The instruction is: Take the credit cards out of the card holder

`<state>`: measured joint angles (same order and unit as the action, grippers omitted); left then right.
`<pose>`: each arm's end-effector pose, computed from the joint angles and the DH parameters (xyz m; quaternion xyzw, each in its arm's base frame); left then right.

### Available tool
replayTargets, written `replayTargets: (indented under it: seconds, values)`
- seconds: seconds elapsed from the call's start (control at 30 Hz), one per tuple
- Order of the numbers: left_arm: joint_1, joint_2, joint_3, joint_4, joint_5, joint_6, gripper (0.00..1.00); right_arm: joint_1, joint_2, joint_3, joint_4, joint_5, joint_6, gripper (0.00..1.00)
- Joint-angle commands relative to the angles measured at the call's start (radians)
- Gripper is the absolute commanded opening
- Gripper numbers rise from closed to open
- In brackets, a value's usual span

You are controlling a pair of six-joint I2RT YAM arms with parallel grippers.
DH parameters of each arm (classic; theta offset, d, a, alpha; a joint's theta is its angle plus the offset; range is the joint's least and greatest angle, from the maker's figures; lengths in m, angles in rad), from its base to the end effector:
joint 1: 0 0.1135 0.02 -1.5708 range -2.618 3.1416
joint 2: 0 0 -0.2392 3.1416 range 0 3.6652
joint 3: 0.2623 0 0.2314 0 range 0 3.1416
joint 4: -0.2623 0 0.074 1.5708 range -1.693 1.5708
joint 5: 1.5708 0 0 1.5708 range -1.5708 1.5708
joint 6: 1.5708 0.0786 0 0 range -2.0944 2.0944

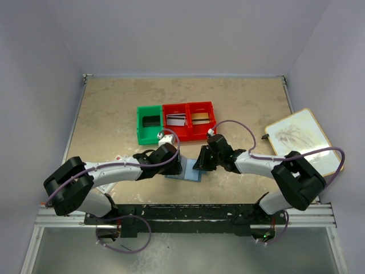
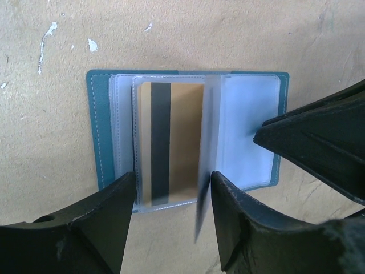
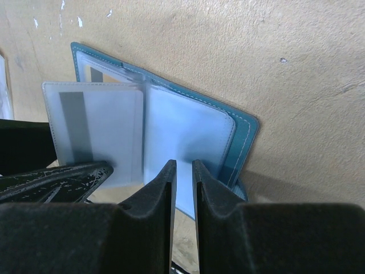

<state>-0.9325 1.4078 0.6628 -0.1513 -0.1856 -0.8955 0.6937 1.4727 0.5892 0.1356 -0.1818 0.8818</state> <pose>0.1788 -0.2167 0.1240 -0.0133 0.9400 -0.2075 0.2704 0.2182 0.2000 0.1140 0.0496 0.9121 0.3410 0.2220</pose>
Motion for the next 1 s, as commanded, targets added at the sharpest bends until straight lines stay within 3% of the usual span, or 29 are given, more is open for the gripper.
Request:
replayTargets:
  seconds: [0.0,0.57,0.97]
  values:
    - [-0.011,-0.003,0.047,0.034,0.020,0.027,0.52,0.001,0.021,0.013,-0.029,0.039,-0.026,0.21]
    - [-0.042,0.027,0.147,-0.059,-0.015,0.064,0.54,0.001,0.018,0.010,-0.028,0.042,-0.023,0.21]
    - [-0.046,0.030,0.125,-0.013,0.029,0.054,0.57,0.002,-0.016,-0.001,-0.015,-0.001,-0.007,0.26]
